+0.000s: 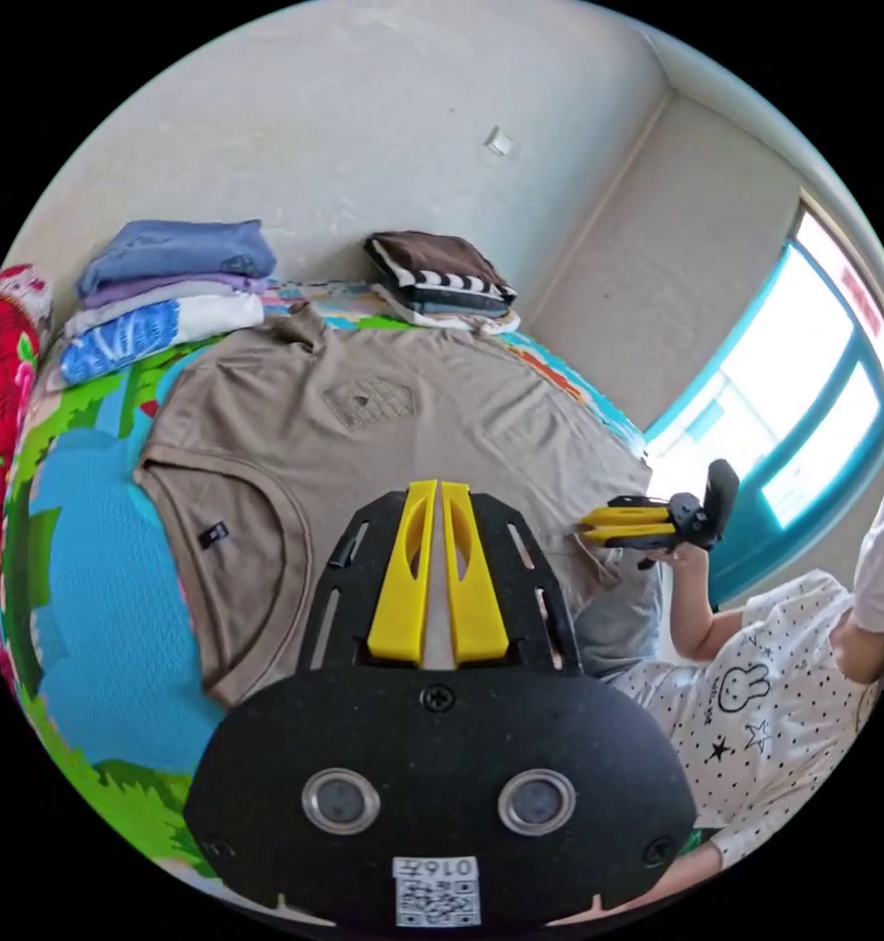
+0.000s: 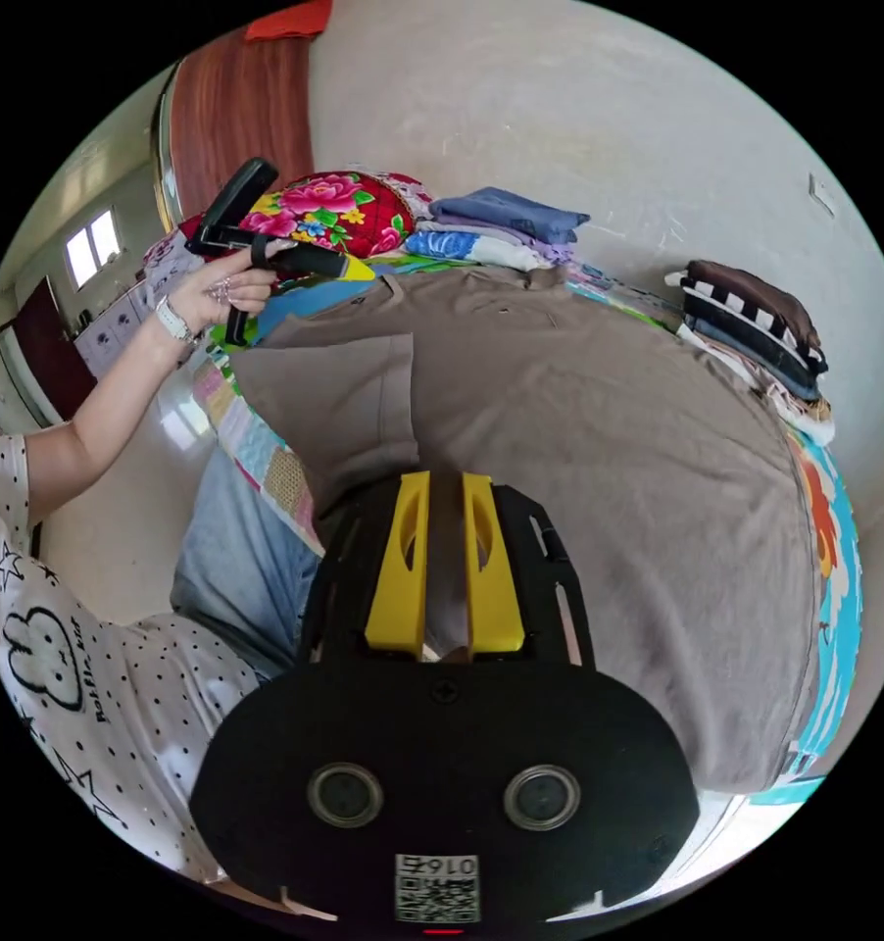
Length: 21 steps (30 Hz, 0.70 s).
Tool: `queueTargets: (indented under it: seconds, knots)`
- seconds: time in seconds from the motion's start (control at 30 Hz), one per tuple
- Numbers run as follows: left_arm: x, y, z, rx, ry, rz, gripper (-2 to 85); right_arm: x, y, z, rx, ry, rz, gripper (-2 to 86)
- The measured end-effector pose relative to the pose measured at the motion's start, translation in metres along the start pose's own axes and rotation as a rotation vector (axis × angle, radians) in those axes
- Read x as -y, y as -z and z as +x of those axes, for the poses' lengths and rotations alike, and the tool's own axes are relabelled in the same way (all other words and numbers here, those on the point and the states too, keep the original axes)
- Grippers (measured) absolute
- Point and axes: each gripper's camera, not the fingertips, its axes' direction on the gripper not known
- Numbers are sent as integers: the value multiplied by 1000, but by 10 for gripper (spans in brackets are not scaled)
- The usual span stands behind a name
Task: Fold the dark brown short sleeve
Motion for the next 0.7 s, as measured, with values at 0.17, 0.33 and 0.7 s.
queueTargets:
  seconds: [0.17,0.33,0.7]
  knots:
    - [-53,30,-10,-22,-3,5,-10,-31,19,9,220,65,105,59]
    - [-105,52,-18,8,4,-15,-9,-34,11,-7,280,168,122,76]
    - [-145,64,-6,6,-34,-28,-8,-36,-17,-47,259,357,41,70]
